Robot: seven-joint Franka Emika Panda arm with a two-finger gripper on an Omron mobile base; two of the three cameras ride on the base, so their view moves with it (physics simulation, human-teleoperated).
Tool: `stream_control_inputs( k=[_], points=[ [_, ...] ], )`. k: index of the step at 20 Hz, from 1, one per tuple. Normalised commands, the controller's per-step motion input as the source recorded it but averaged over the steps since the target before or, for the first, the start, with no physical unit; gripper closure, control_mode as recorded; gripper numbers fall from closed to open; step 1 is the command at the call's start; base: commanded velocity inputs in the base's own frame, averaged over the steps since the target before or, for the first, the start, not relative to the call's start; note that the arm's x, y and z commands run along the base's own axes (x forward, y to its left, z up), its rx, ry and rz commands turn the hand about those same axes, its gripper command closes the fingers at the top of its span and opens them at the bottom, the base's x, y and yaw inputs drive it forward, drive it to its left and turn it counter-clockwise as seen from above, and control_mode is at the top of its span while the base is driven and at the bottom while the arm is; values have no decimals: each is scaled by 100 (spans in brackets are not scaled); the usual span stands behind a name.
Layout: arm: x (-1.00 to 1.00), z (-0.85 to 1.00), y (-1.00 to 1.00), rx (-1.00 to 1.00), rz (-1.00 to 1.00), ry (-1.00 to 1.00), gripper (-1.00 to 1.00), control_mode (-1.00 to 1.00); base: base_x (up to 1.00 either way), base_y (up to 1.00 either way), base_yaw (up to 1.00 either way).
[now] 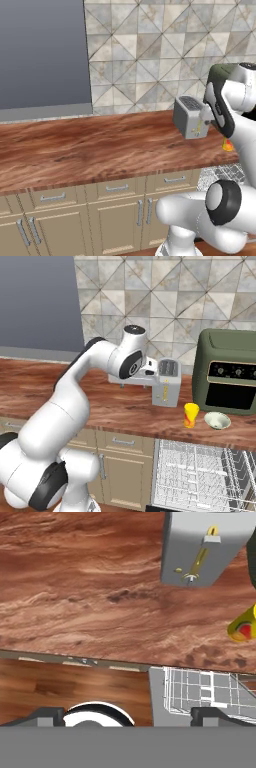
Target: Pick up the cup and bowl from the counter, place them in the dishwasher, and close the dishwasher door.
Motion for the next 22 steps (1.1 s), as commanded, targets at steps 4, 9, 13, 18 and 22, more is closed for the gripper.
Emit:
stream_control_inputs(
  k=[4,9,13,18,22],
  points=[
    [7,-20,-30,0,0,0,-100,-100,0,0,0],
    [11,-26,-24,-6,0,0,-100,-100,0,0,0],
    [10,-25,-22,-10,0,0,-100,-100,0,0,0],
    [12,-22,-25,-8,0,0,-100,-100,0,0,0],
    [23,-22,-30,-6,0,0,-100,-100,0,0,0]
  ],
)
